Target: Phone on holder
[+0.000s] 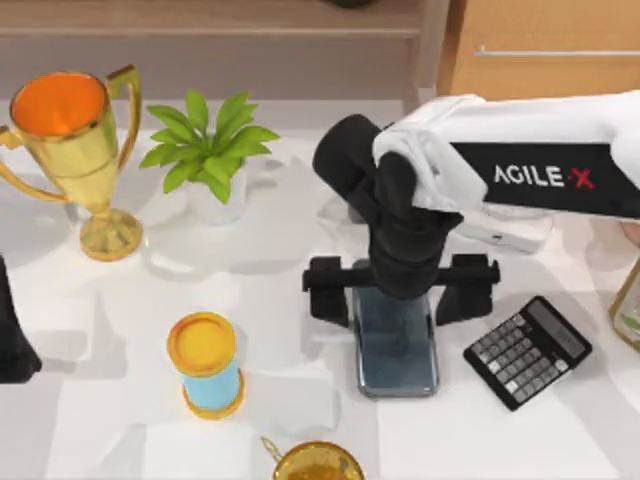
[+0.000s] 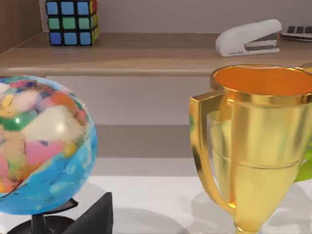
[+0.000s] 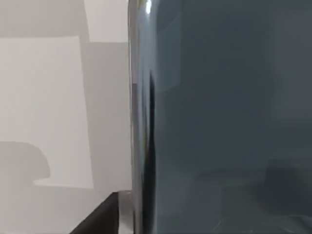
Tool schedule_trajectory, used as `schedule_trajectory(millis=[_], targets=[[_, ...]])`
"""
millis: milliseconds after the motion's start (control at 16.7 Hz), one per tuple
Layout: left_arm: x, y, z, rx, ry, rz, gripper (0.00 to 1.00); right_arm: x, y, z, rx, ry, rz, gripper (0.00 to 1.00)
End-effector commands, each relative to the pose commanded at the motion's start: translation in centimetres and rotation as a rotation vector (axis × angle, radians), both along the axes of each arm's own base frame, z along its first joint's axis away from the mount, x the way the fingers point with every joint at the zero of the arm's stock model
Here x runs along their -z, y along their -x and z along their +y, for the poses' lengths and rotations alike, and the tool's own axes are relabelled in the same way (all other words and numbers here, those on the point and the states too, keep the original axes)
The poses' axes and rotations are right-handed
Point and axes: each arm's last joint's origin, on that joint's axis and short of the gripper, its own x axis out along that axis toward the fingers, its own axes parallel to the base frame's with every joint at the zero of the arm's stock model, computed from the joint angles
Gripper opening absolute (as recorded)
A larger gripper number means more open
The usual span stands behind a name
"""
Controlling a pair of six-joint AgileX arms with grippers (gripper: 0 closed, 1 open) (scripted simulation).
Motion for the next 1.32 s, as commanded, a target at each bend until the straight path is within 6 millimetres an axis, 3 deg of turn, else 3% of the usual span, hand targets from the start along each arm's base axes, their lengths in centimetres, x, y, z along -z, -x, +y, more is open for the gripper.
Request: schedule_trajectory(millis=[600, 1080, 1140, 1320], targets=[[0.0, 0.0, 0.0, 0.0, 0.0, 0.0, 1.0, 0.0, 0.0, 0.0, 0.0, 0.0, 0.0, 0.02], [0.0, 0.0, 0.0, 0.0, 0.0, 0.0, 1.0, 0.0, 0.0, 0.0, 0.0, 0.0, 0.0, 0.0], [0.0, 0.0, 0.0, 0.0, 0.0, 0.0, 1.0, -1.8, 0.0, -0.2, -0.003, 0.003, -0.031, 0.0], [0.0, 0.0, 0.0, 0.0, 0.0, 0.0, 1.0, -2.5, 0.0, -0.2, -0.002, 0.004, -0.031, 0.0]])
